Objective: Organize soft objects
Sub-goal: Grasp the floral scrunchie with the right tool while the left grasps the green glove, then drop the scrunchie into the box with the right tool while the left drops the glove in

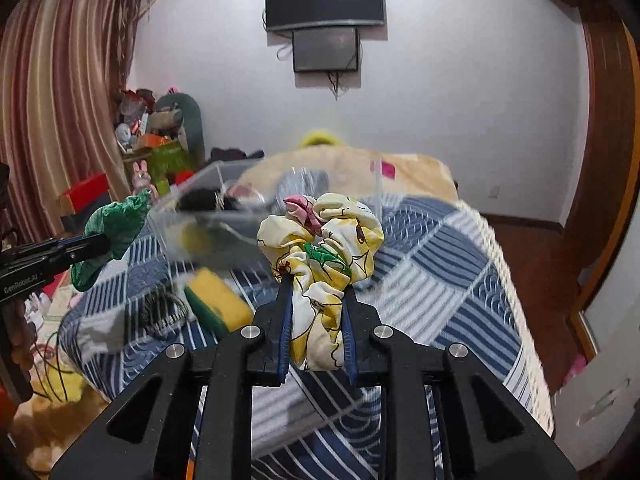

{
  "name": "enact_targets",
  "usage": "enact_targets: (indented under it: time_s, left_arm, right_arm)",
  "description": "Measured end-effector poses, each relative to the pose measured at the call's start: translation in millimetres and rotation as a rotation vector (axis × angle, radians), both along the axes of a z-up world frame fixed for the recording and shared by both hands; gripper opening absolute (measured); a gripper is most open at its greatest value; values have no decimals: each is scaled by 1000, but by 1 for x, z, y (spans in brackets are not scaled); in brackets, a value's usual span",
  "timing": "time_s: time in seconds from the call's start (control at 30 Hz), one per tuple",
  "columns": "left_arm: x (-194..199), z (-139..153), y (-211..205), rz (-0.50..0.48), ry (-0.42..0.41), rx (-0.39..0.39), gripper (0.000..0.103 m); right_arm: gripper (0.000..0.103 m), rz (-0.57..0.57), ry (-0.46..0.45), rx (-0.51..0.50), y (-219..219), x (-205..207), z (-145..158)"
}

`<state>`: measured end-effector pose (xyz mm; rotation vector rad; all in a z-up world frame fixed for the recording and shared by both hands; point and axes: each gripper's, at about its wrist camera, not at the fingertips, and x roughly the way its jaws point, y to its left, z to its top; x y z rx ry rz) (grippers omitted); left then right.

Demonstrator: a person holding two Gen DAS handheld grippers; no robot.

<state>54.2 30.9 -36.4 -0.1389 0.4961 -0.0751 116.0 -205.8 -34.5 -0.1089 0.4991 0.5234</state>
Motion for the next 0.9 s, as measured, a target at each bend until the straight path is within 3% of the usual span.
enact_targets:
  time_s: [0.3,0.63,0.9]
  left_arm:
    - [22,30,1,34,-86,24,13]
    - [60,35,9,62,-72,11,14]
    - [92,24,12,57,-24,4,14]
  right_arm:
    - [19,34,-65,27,18,12,25]
    - [19,98,-77,52,48,32,40]
    - [19,139,-22,27,78,56,32]
